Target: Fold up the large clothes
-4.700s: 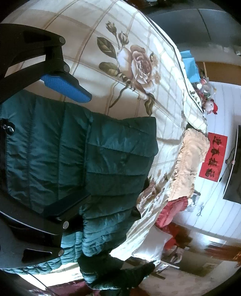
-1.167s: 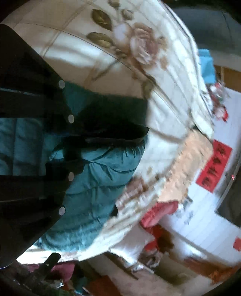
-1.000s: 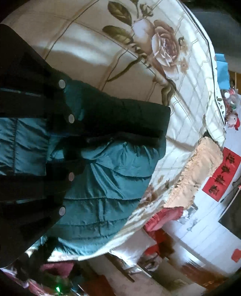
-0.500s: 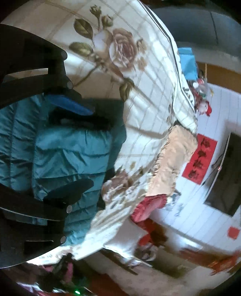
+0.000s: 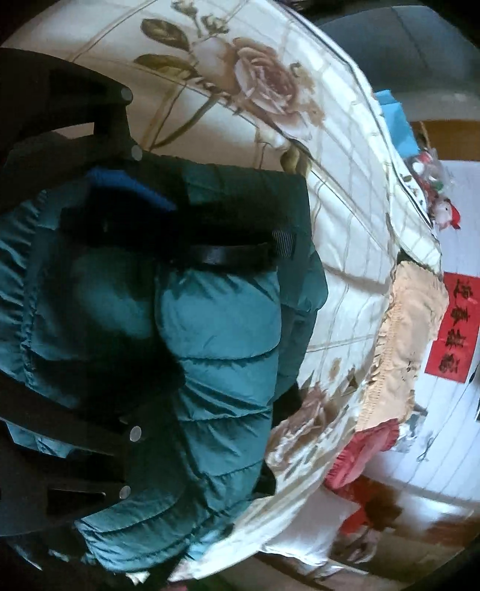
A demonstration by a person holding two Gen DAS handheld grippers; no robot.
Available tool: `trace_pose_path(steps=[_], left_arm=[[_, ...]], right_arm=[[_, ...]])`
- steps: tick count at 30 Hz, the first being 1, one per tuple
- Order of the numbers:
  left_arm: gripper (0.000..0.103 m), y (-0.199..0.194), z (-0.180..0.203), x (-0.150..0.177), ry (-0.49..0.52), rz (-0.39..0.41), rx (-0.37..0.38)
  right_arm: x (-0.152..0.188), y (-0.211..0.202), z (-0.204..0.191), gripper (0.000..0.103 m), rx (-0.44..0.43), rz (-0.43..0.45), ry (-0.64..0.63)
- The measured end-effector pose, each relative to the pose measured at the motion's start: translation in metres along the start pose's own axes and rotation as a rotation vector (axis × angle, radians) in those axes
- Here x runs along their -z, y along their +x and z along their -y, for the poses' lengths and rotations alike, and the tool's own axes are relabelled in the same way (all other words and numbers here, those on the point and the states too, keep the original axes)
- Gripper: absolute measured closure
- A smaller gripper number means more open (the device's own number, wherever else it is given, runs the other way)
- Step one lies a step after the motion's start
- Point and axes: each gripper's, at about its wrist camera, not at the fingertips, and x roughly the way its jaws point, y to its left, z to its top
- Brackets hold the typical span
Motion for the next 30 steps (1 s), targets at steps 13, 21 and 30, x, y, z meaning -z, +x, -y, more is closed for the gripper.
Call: trace_pose_path(steps=[13,21,30], left_arm=[[0.018,0.003,-0.002,0.000,-0.008,0.008,0.002],[0.017,0.005,0.002,0.002,0.005,0.023,-0.011],[0.017,0.006,0.002,0.003,0.001,0.034,-0.012]], right_arm=[[0.018,-0.070,-0.097,0.038,-0.213,0.046,-0.147],[0.050,-0.037,-0.122,0.037,-0.109,0.022,-0.273],[0.048,-0.085,-0.042,0.038,-0.054,0.104,-0.139]])
